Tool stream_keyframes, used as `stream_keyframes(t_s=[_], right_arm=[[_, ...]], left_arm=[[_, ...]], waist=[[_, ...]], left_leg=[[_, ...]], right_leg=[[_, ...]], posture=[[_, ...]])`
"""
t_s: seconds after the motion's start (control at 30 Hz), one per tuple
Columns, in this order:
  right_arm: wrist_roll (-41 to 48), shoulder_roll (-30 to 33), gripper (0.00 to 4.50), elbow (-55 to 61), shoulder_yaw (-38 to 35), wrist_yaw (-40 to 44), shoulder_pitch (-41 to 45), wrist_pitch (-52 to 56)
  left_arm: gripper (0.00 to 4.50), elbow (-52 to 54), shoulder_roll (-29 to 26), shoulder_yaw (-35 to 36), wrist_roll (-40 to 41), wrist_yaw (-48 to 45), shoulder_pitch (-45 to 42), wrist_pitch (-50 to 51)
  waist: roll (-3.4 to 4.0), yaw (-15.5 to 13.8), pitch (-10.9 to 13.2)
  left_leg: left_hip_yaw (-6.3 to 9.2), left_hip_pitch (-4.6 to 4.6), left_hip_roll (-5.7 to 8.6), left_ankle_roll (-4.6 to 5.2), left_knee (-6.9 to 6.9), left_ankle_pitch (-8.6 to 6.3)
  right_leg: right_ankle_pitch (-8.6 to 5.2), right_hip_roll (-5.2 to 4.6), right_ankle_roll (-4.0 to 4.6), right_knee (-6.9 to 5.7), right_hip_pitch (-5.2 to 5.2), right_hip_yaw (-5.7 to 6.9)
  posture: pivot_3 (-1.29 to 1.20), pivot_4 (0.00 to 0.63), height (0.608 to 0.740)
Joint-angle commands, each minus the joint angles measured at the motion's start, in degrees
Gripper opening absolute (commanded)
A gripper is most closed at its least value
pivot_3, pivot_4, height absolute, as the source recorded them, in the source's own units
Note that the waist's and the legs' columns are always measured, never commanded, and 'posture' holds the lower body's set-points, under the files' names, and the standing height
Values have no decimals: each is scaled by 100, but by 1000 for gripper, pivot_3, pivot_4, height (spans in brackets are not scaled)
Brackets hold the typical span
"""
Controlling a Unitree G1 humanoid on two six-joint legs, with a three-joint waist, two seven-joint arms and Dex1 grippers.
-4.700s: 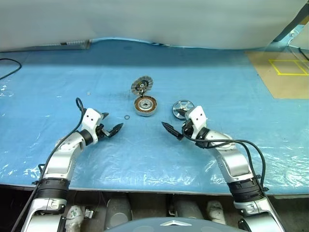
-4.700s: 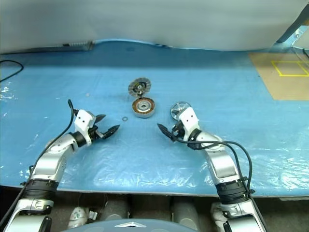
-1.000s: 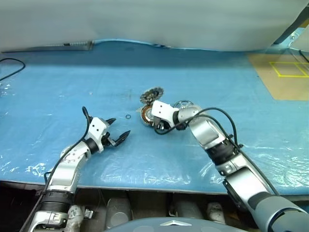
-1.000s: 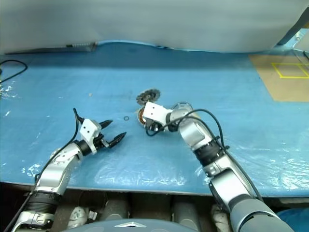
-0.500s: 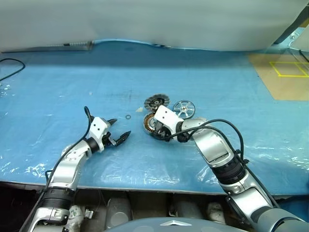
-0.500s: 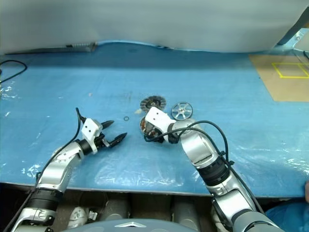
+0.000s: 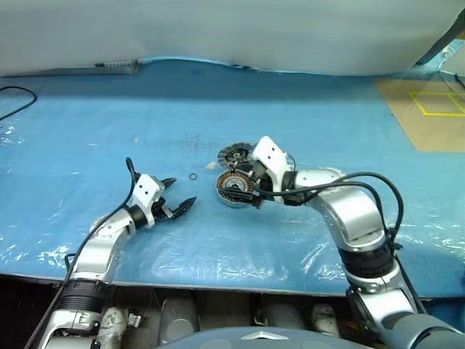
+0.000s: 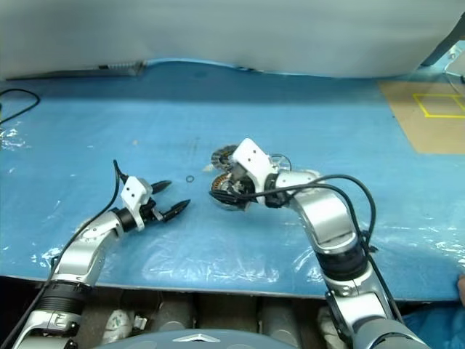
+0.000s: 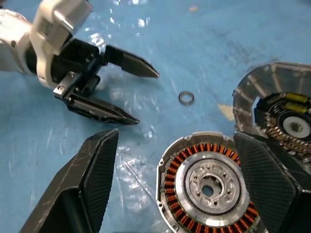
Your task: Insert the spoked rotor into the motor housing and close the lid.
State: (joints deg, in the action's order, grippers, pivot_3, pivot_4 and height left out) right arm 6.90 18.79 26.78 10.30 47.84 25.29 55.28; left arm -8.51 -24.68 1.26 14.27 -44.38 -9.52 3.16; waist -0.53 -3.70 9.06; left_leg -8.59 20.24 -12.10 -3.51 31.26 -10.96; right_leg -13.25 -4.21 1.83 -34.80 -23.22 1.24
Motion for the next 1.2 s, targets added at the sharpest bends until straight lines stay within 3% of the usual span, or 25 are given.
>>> stream_keyframes(t_s=[0.03, 0.17, 0.37, 0.63, 0.93, 1.03, 1.2], right_arm=[[80, -41, 3977, 117, -266, -313, -691, -1436], [96, -145, 3977, -343, -375, -580, -1433, -2574], [77, -395, 3977, -930, -414, -961, -1886, -3879], [151, -432, 3977, -1248, -429, -1264, -1943, -4205], [472, -364, 3977, -1340, -637, -1226, -2216, -4610], [449, -292, 4020, -1484, -631, -1211, -2333, -4697], [445, -206, 4020, -1660, -639, -1173, -2445, -4868]], left_arm=[[4500, -55, -2, 194, 129, 64, -256, 20], [4500, -590, 1, 145, -92, 94, -681, -202], [4500, -1957, 143, 79, -225, -20, -1569, -463], [4500, -3777, 349, -202, -687, -343, -2488, -1344], [4500, -4817, 397, -419, -1143, -384, -2833, -1966], [3943, -4963, 380, -477, -1265, -341, -2818, -2125], [2212, -5041, 321, -510, -1364, -326, -2710, -2274]], waist=[[1, -24, 1], [1, -19, 1], [1, -21, 1], [0, -23, 1], [0, -54, 0], [-1, -63, 0], [-1, -54, -1]], left_leg=[[-1, 0, 0, 0, 0, 0], [-3, -2, 1, 0, 6, 0], [-1, -2, 7, 1, 13, 1], [6, 4, 13, 1, 7, 1], [7, -4, 18, 2, 9, 1], [7, -11, 18, 2, 9, 0], [7, -16, 17, 3, 9, 0]], right_leg=[[0, 0, 0, -1, -2, 0], [-12, 0, 20, -1, -2, -3], [-11, -2, 18, -4, -1, -8], [3, -3, -5, 2, -1, -5], [2, -10, -4, 3, 11, -4], [-3, -10, 4, 4, 20, -4], [-10, -10, 13, 3, 40, -6]], posture=[[0, 150, 740], [0, 150, 740], [0, 150, 740], [0, 150, 740], [0, 150, 740], [0, 150, 740], [0, 150, 740]])
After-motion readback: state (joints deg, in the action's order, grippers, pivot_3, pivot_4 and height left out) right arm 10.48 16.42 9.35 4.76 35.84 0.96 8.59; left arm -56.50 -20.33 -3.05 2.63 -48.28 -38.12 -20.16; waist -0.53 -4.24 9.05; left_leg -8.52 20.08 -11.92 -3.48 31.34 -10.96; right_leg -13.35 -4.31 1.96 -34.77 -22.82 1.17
